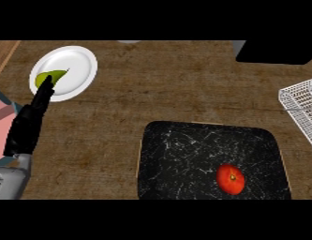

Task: Pick the tomato from the tray and place it in the tiered basket

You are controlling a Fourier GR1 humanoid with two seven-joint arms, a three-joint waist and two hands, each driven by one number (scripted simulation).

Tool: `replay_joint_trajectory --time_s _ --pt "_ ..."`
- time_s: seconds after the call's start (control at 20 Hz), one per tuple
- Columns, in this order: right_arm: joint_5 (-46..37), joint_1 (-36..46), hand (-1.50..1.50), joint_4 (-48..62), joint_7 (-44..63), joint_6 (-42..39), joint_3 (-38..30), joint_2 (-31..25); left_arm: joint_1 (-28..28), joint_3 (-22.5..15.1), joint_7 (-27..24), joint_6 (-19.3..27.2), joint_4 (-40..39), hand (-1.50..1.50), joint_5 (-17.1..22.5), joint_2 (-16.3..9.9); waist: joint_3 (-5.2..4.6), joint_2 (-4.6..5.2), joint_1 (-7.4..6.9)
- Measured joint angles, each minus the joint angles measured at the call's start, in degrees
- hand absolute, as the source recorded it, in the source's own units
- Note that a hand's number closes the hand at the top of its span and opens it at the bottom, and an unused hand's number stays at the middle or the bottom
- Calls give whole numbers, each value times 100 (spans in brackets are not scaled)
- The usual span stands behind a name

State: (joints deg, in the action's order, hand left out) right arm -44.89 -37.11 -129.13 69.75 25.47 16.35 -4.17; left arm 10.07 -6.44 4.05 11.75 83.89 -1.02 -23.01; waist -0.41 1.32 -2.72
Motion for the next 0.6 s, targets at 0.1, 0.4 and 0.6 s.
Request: replay_joint_trajectory --time_s 0.1,0.4,0.6 --pt "-231 208 -150 112 119 -151 59 169 28 -1 56 17 27 0 -28 10 6 -17 15" --pt "-647 593 -150 415 213 -425 248 374 -11 83 93 -39 39 0 -3 -32 13 -38 54" --pt "-915 698 -150 617 224 -606 331 409 -15 73 156 15 73 0 -61 10 15 -48 98"
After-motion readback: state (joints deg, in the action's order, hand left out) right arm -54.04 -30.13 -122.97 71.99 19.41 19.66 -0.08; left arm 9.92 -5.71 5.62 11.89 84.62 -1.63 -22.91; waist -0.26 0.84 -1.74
